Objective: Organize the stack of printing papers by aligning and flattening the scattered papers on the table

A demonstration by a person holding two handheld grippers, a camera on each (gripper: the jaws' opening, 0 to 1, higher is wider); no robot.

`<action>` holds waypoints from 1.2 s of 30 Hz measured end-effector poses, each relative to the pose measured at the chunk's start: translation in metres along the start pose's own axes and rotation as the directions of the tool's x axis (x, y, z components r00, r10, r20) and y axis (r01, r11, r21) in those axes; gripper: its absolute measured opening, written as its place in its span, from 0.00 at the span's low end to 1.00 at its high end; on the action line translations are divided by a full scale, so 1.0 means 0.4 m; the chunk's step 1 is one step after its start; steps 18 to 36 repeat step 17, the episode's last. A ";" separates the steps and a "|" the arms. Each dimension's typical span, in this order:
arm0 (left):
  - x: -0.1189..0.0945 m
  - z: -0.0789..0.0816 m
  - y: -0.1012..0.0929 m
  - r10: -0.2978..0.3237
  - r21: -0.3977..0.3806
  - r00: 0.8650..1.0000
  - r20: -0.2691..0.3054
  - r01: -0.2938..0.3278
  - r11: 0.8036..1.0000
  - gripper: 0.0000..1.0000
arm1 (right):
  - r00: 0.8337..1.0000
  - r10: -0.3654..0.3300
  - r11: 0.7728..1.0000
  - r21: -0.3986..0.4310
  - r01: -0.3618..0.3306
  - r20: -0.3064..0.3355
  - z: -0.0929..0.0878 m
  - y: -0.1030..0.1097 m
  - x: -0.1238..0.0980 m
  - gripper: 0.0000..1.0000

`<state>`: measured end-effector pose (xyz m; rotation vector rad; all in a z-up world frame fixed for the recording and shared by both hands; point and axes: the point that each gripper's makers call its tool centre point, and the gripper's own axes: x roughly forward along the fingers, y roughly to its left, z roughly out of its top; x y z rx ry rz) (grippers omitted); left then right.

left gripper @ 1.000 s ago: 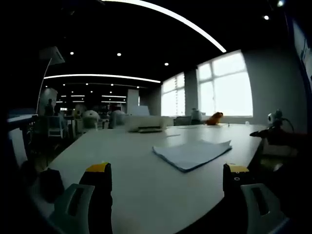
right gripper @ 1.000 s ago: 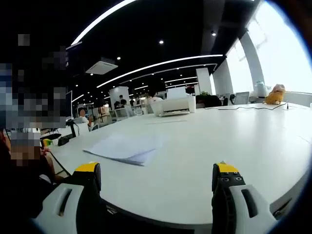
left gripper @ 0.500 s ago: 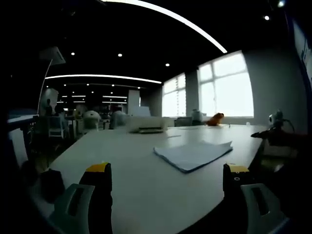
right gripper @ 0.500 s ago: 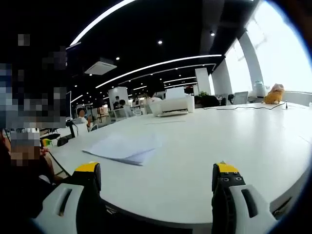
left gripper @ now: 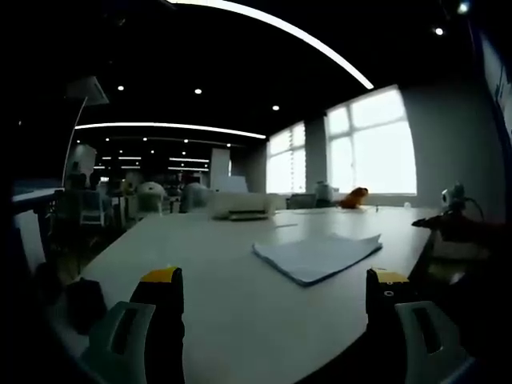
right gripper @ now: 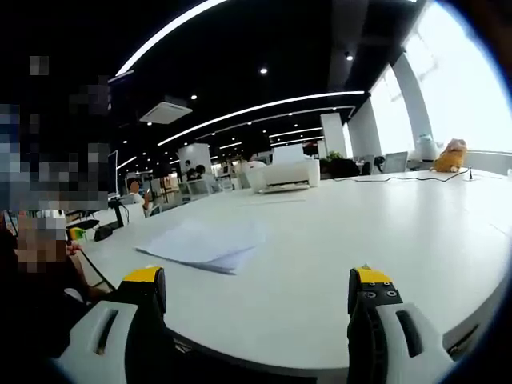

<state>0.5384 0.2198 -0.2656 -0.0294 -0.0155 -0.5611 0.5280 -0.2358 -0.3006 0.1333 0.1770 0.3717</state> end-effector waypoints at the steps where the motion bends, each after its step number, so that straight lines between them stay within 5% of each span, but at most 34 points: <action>1: 0.000 0.000 0.000 0.000 0.000 1.000 0.000 0.000 1.000 0.97 | 1.000 0.000 1.000 0.000 0.000 0.001 0.001 0.000 0.000 0.90; 36: -0.002 0.000 0.001 0.002 -0.002 1.000 0.000 -0.002 1.000 0.97 | 1.000 0.001 1.000 0.002 -0.001 0.001 -0.002 -0.001 -0.002 0.90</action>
